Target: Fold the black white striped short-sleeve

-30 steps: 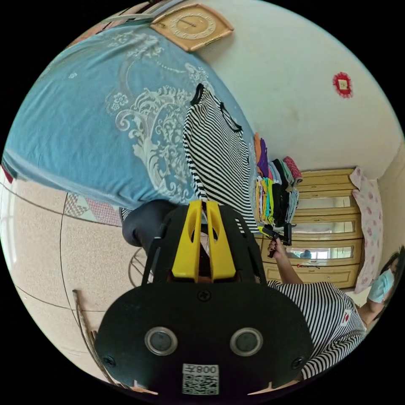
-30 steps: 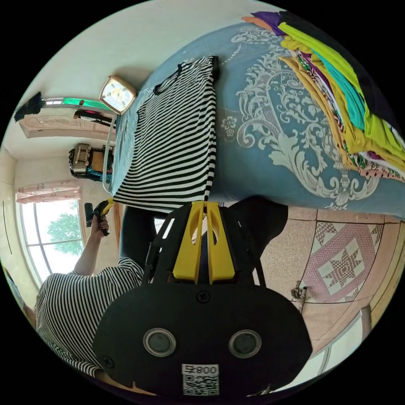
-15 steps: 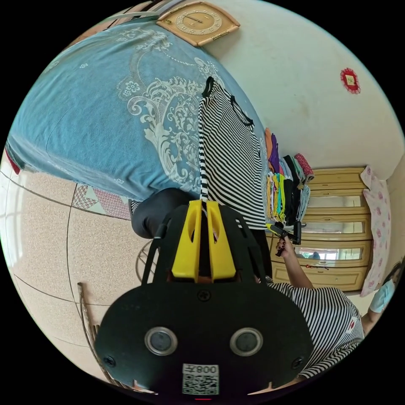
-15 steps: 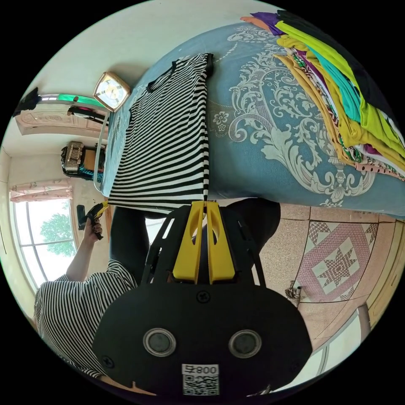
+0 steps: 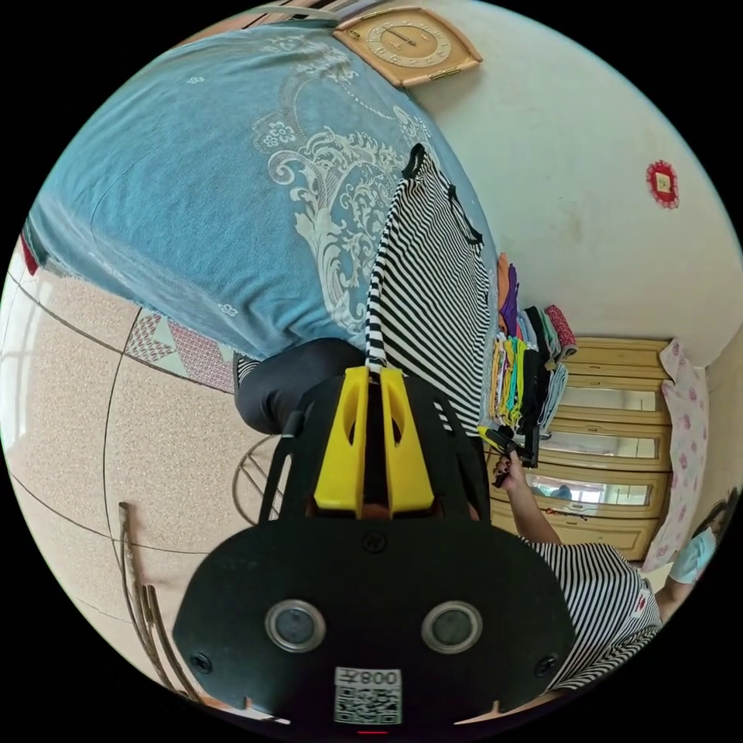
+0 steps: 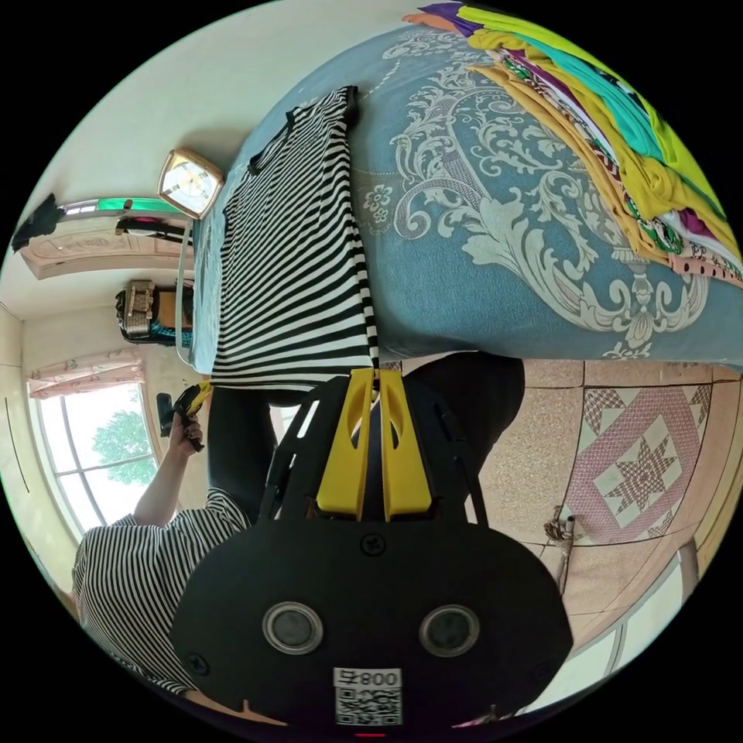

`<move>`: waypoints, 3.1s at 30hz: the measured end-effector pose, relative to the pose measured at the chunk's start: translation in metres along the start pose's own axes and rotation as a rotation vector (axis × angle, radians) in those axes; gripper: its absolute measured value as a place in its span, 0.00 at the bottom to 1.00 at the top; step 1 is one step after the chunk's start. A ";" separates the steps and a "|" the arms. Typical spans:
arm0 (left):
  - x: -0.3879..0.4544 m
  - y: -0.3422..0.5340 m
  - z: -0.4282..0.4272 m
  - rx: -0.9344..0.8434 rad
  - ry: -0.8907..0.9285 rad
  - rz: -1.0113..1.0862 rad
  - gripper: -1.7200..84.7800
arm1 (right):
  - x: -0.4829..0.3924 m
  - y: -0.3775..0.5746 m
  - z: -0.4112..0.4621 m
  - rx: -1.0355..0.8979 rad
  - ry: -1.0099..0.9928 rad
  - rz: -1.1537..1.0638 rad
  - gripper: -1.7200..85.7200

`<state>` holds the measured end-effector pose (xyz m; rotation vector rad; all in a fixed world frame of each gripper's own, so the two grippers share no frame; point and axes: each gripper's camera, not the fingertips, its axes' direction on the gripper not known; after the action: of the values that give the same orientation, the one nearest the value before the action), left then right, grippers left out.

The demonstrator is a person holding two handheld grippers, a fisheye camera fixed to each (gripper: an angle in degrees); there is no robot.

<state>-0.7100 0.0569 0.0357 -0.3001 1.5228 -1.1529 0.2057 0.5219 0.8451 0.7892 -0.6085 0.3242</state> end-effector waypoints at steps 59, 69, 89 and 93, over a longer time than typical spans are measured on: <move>0.061 -0.525 0.390 0.093 -0.294 0.139 0.05 | -0.033 -0.487 0.090 0.117 0.192 -0.110 0.04; 0.081 -0.592 0.417 0.227 -0.154 0.226 0.11 | -0.066 -0.562 0.062 0.339 0.188 -0.136 0.08; 0.116 -0.747 0.518 0.290 -0.132 0.264 0.06 | -0.170 -0.713 0.107 0.344 0.435 -0.281 0.03; 0.101 -0.763 0.541 0.238 -0.136 0.185 0.06 | -0.162 -0.744 0.133 0.217 0.471 -0.192 0.03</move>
<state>-0.5749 -0.6527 0.6389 -0.0724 1.2528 -1.1295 0.3895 -0.0819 0.3996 0.9324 -0.0541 0.3874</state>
